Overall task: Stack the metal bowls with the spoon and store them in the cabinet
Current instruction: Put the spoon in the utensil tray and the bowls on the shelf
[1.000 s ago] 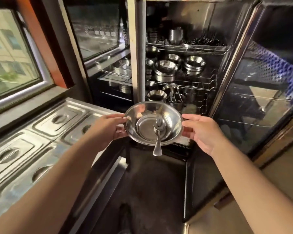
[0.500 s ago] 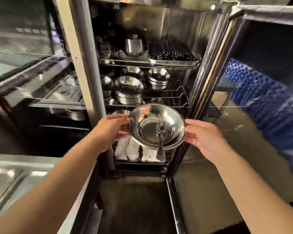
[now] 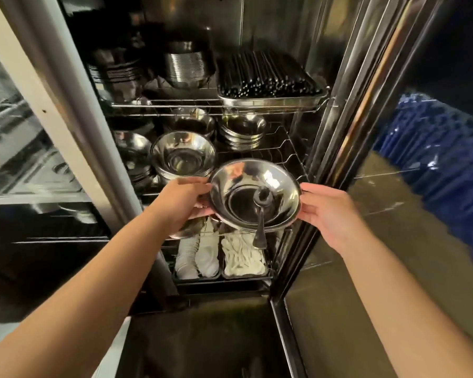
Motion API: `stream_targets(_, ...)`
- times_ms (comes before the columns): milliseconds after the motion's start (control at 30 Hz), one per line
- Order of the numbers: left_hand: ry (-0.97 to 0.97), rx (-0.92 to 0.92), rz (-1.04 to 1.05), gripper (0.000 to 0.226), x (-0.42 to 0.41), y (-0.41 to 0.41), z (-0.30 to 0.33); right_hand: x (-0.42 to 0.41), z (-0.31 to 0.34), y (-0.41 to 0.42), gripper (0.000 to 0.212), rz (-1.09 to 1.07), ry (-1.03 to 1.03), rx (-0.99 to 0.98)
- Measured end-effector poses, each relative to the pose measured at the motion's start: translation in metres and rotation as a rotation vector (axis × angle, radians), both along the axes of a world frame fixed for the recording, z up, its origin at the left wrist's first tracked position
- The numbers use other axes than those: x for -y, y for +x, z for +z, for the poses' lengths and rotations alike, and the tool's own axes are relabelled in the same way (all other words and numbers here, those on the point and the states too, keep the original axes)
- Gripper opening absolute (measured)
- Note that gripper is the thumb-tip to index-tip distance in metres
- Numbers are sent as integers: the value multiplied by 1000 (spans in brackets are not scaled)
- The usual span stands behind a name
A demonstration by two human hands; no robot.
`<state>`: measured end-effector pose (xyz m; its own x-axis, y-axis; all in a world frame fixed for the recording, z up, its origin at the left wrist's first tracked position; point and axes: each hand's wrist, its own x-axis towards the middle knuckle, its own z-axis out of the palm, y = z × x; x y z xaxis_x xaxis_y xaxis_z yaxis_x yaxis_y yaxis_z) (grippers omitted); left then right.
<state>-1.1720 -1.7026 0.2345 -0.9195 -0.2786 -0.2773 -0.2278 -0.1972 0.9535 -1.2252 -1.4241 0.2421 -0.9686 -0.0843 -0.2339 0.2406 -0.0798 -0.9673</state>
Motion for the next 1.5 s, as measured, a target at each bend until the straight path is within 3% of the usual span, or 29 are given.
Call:
stream_targets(233,-45,40,49,17,2,-82,-5,19,-21,-99,32,-3,96,-17)
stream_targets(367,-57,49,39,7,1,-121,-12,30,-27,-139,44,5,212,-64)
stream_targets(467,-61,65,35,12,-1,-142,-16,35,-28,-158,57,-33,257,-53)
stream_targets(533,-112,75,-18,12,-1,-156,-20,38,-32,-172,51,-67,303,-29)
stream_targets(633,-145,89,-69,16,1,-177,-27,44,-36,-186,16,-108,362,-36)
stream_targets(733,-158,97,-121,29,-1,-196,-31,45,-38,-196,28,-122,431,-16)
stream_targets(833,-187,125,-148,44,-4,-211,-34,45,-39,-205,13,-104,554,-49)
stream_targets(1033,-211,142,-167,56,-11,-235,-44,44,-46,-230,20,-33,743,-61)
stream_targets(1100,-224,154,-166,53,-15,-239,-48,44,-51,-236,24,-33,782,-56)
stream_targets(1233,-225,168,-163,28,-20,-245,-56,46,-59,-245,29,-49,840,-39)
stream_targets(1300,-232,182,-157,29,-22,-250,-60,48,-61,-246,10,-46,839,-44)
stream_targets(1400,-249,198,-139,52,-24,-257,-68,48,-70,-247,37,-25,857,-41)
stream_targets(1500,-263,213,-152,49,-25,-261,-74,49,-76,-245,22,-2,889,-69)
